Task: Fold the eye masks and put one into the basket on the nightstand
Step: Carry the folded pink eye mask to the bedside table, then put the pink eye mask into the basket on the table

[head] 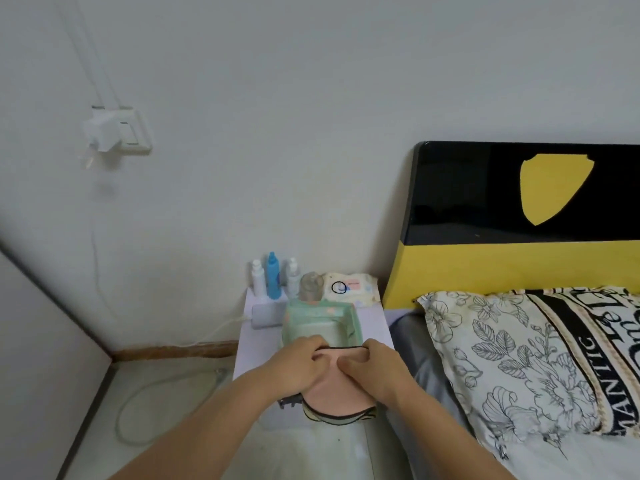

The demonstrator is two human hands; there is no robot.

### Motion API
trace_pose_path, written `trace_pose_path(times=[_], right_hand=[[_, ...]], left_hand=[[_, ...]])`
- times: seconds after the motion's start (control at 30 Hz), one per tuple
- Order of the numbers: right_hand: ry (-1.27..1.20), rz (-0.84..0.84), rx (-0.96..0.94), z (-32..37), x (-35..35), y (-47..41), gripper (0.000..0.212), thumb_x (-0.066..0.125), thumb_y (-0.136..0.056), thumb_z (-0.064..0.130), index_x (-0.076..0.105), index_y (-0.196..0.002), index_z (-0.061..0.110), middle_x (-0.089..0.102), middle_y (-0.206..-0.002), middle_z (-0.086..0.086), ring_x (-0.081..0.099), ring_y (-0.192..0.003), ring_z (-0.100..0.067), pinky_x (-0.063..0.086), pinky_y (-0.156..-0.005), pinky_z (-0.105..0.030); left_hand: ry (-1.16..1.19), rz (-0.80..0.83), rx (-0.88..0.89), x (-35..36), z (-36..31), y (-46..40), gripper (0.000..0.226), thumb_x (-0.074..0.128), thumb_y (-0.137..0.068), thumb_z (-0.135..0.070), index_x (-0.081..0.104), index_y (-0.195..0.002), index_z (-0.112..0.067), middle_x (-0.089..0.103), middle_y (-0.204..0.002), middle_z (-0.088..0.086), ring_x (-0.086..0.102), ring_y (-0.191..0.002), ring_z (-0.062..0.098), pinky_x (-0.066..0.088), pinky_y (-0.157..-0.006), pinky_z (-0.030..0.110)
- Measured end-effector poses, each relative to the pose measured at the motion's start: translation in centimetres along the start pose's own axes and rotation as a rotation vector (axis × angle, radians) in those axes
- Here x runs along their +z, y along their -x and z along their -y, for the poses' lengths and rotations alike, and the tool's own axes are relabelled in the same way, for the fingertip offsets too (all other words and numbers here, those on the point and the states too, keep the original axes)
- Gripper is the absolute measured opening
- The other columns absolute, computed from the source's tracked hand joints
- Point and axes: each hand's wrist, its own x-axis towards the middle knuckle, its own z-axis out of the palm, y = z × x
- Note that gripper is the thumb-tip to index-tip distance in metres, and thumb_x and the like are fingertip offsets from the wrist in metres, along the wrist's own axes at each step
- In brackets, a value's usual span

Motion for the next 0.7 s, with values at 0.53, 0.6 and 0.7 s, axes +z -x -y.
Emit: trace_pose_path(times=[0.53,0.6,0.7], right_hand=[[0.012,0.091,0.089,-0.3,1.7,-18.8,0.044,0.058,-0.083,0.041,0.05,-0.116,0.015,0.064,-0.114,-0.008,0.059,-0.102,-0.024,0.043,-0.079,-0.027],[0.022,0.106,0.084,-1.1,2.6,-20.6,0.05,0.058,-0.083,0.042,0.046,-0.123,0.016,0.063,-0.118,-0.008,0.058,-0.105,-0.024,0.045,-0.086,-0.03],[0.062,0.139,0.078,-2.4,4.2,-23.2,0.054,0.058,-0.084,0.043,0.041,-0.127,0.015,0.063,-0.116,-0.009,0.059,-0.104,-0.025,0.047,-0.086,-0.031]], left_hand=[[0.115,0.062,-0.096,-1.2,5.8,-17.3,0.032,0.047,-0.089,-0.021,0.053,-0.12,-0.017,0.058,-0.126,0.005,0.052,-0.113,0.018,0.036,-0.089,0.02],[0.124,0.058,-0.128,-0.3,6.9,-18.8,0.032,0.047,-0.09,-0.022,0.052,-0.121,-0.018,0.056,-0.128,0.004,0.05,-0.115,0.019,0.036,-0.094,0.023],[0.147,0.051,-0.184,1.3,8.6,-20.7,0.032,0.047,-0.09,-0.023,0.052,-0.121,-0.018,0.055,-0.128,0.006,0.05,-0.116,0.019,0.036,-0.098,0.024]])
